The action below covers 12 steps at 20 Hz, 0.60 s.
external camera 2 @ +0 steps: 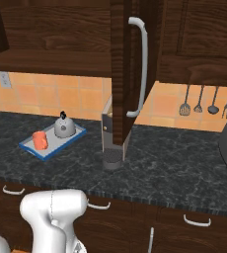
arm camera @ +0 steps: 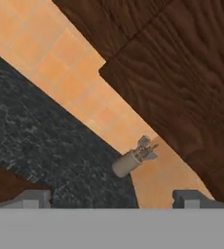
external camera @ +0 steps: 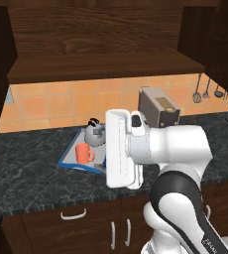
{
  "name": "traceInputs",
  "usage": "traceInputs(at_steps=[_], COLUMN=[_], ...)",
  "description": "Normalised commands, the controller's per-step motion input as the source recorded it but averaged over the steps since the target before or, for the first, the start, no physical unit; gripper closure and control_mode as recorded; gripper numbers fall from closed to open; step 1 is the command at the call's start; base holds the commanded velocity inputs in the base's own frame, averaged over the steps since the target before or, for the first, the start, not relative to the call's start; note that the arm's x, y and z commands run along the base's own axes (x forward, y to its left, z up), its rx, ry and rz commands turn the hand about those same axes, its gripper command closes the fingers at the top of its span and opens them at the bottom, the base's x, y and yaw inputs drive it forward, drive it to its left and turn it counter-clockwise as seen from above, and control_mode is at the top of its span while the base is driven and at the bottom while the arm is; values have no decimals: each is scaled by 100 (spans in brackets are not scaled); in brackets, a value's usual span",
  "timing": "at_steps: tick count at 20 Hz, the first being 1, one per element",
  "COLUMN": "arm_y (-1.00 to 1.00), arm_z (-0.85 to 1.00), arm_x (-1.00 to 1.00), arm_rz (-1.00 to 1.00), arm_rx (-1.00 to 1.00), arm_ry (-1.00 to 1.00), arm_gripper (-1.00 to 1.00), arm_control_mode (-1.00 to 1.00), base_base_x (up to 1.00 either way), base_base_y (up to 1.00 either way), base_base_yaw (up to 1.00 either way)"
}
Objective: Pick the kettle from the counter and place it on the tray. Then pick the mug from the cabinet and place it on the tray. Then close the cabinet doors.
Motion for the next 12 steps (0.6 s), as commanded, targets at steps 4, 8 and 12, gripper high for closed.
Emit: traceInputs(at_steps=[4,8,12], arm_y=[49,53,54], arm_z=[42,40,33], arm_x=[-43,-32,-39], arm_rz=[21,19,16], arm_rx=[-1,0,0], arm_ry=[-3,0,-17], arm_gripper=[-100,-100,-100], arm_control_mode=[-100,-100,-100], base_base_x=[0,0,0], base_base_y=[0,0,0], base_base_yaw=[0,0,0])
